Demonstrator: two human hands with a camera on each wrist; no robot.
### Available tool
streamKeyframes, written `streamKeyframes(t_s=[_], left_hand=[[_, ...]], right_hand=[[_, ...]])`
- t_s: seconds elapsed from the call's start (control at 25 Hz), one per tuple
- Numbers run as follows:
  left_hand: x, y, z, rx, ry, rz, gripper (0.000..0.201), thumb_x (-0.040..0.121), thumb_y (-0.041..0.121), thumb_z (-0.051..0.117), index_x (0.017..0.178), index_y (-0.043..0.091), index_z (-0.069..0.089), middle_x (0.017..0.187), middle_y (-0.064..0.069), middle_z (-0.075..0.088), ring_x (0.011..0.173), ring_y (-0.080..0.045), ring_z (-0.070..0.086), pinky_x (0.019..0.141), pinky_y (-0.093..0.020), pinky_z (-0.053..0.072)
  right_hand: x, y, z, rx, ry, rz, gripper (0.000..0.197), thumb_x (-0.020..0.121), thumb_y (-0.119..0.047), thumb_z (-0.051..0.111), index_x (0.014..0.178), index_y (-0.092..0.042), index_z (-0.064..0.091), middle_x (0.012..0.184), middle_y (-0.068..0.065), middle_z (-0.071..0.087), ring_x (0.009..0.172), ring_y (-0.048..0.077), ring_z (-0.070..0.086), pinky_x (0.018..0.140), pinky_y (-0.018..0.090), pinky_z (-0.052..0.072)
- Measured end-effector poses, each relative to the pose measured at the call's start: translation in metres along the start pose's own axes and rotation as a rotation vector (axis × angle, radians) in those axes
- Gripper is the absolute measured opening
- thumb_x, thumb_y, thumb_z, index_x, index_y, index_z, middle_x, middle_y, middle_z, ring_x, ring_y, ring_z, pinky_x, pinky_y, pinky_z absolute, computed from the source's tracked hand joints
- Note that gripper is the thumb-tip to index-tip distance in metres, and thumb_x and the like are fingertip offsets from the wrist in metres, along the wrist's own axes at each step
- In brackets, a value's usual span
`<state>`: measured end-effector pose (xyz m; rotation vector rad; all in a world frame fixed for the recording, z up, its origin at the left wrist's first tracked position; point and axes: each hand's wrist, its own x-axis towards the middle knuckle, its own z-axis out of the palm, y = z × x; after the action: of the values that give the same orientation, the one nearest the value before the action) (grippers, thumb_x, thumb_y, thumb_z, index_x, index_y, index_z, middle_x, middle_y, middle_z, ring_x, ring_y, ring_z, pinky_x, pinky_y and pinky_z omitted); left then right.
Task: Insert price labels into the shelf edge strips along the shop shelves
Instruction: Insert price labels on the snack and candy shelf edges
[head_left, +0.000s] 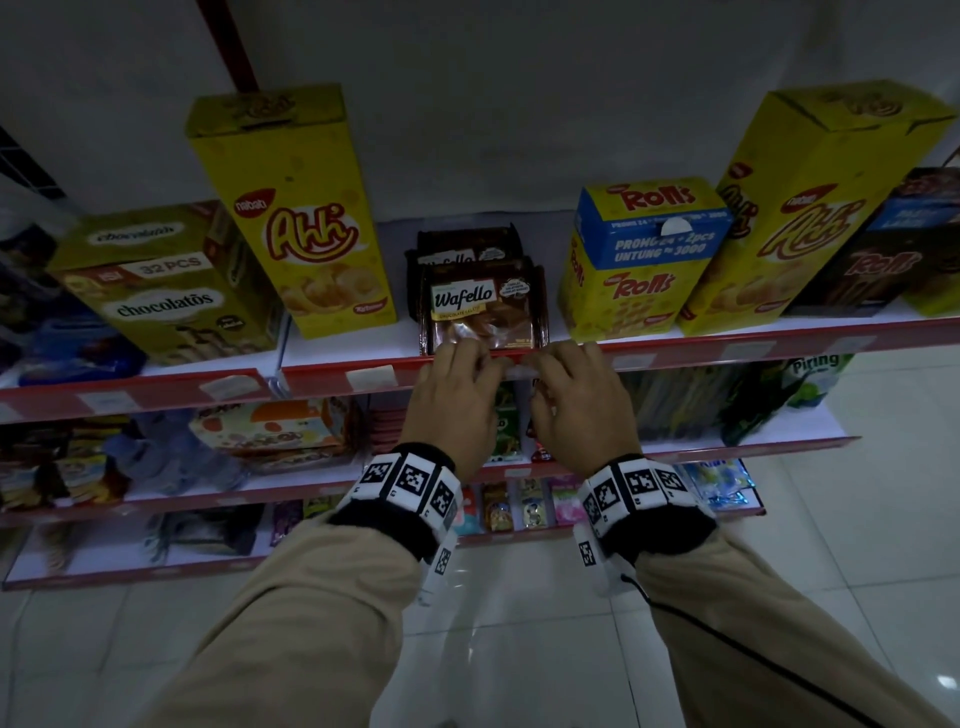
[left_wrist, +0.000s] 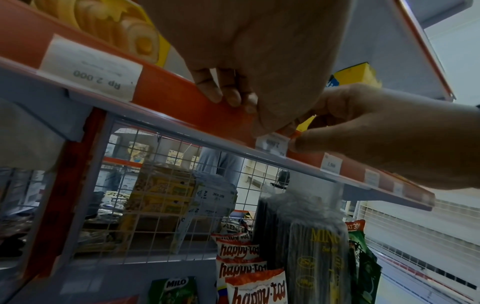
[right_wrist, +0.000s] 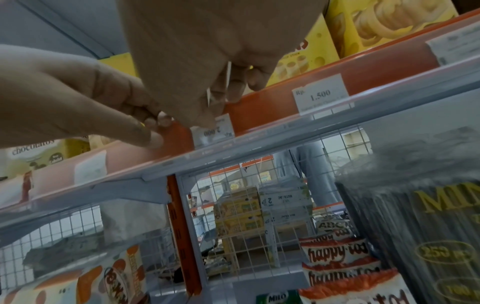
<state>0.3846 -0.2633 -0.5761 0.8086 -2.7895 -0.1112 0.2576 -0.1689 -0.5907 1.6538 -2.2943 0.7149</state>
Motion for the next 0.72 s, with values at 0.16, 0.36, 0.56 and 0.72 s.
streamKeyframes(t_s=[0.16,0.36,0.56,0.72], left_hand=[[-0.001,0.002,0.001,-0.023,-0.003,-0.027,0.047,0.076,0.014,0.059,0.123,0.014,0.054,0.116,-0.01,0.048,0.109,-0.029,0.042,0.086,-0.041,0.042],[-0.002,0.0,-0.001,-0.032,-0.015,-0.009,0.047,0.075,0.012,0.06,0.122,0.015,0.054,0.116,-0.009,0.048,0.109,-0.029,0.043,0.087,-0.041,0.042],[-0.003,-0.001,-0.005,-0.036,-0.024,-0.006,0.046,0.078,0.014,0.059,0.124,0.017,0.055,0.116,-0.007,0.048,0.11,-0.026,0.042,0.086,-0.037,0.041],[-0.001,0.0,-0.008,-0.058,-0.023,-0.025,0.044,0.08,0.016,0.057,0.124,0.016,0.057,0.115,-0.007,0.05,0.111,-0.026,0.042,0.085,-0.035,0.042]], right_hand=[[0.007,-0.003,-0.002,-0.05,-0.025,0.011,0.021,0.074,-0.008,0.062,0.094,-0.006,0.063,0.094,0.014,0.06,0.084,0.033,0.052,0.064,0.039,0.046],[0.011,-0.005,-0.008,-0.07,-0.085,0.021,0.018,0.076,-0.01,0.065,0.093,-0.006,0.066,0.093,0.017,0.06,0.086,0.035,0.055,0.069,0.04,0.046],[0.018,-0.006,-0.012,-0.059,-0.169,0.061,0.017,0.082,-0.015,0.062,0.097,-0.007,0.065,0.099,0.016,0.059,0.095,0.035,0.053,0.074,0.04,0.043],[0.018,-0.004,-0.016,-0.075,-0.172,0.031,0.02,0.084,-0.016,0.063,0.102,-0.009,0.068,0.098,0.016,0.06,0.095,0.035,0.055,0.076,0.042,0.043]])
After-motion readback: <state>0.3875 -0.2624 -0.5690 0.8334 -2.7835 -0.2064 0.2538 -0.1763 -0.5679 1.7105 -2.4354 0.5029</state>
